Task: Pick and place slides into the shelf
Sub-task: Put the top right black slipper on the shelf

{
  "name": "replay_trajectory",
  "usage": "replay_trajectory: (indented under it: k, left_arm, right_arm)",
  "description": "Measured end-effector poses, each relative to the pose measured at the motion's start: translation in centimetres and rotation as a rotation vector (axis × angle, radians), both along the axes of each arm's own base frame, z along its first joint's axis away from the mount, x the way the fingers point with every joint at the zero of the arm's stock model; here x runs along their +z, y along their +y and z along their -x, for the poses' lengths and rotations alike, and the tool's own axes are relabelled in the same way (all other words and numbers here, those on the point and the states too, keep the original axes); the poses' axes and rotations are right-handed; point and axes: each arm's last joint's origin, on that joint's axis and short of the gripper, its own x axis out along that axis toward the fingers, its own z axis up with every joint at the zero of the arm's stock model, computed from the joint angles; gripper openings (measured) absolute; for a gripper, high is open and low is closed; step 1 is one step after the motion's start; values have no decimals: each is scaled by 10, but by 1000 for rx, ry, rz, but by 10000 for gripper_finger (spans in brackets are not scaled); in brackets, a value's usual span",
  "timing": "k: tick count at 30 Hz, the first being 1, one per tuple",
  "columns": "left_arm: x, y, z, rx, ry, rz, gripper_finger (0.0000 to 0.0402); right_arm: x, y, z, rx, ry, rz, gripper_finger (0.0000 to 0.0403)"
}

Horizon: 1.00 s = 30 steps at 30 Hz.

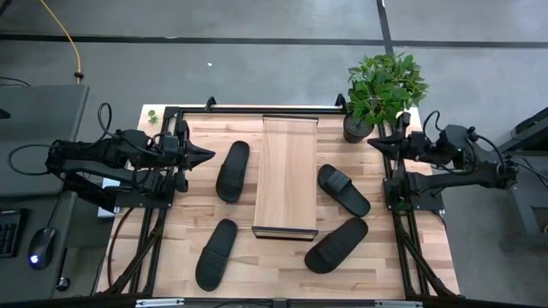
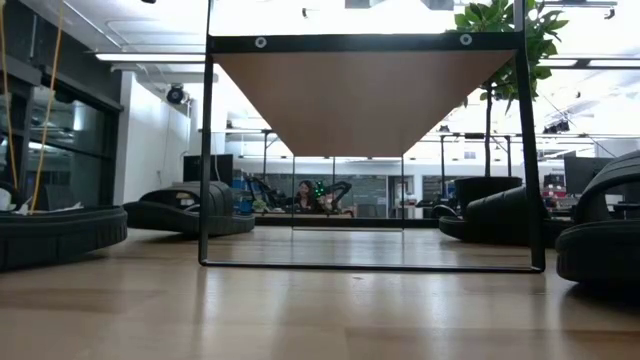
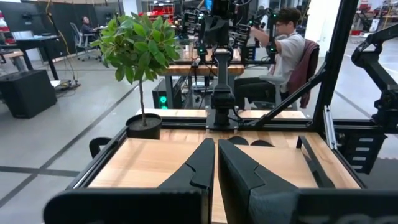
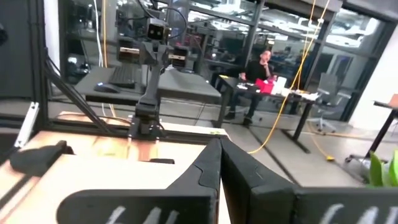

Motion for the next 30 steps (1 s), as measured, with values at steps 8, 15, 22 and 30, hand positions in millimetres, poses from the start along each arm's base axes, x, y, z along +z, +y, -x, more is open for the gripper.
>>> replay_trajectory:
  k: [8,15,22,30]
  left_arm:
    - [0,1,0,33,-1,-1,10]
    - [0,1,0,33,-1,-1,10]
    - [0,1,0,33,-1,-2,10]
    - [0,1,0,35,5,-3,10]
  right_arm:
    - [25,0,6,-6,63,14,0]
    - [47,0,-6,-16,218,16,0]
    - [70,-1,-19,-19,359,33,0]
    - [84,0,-28,-76,502,-10,0]
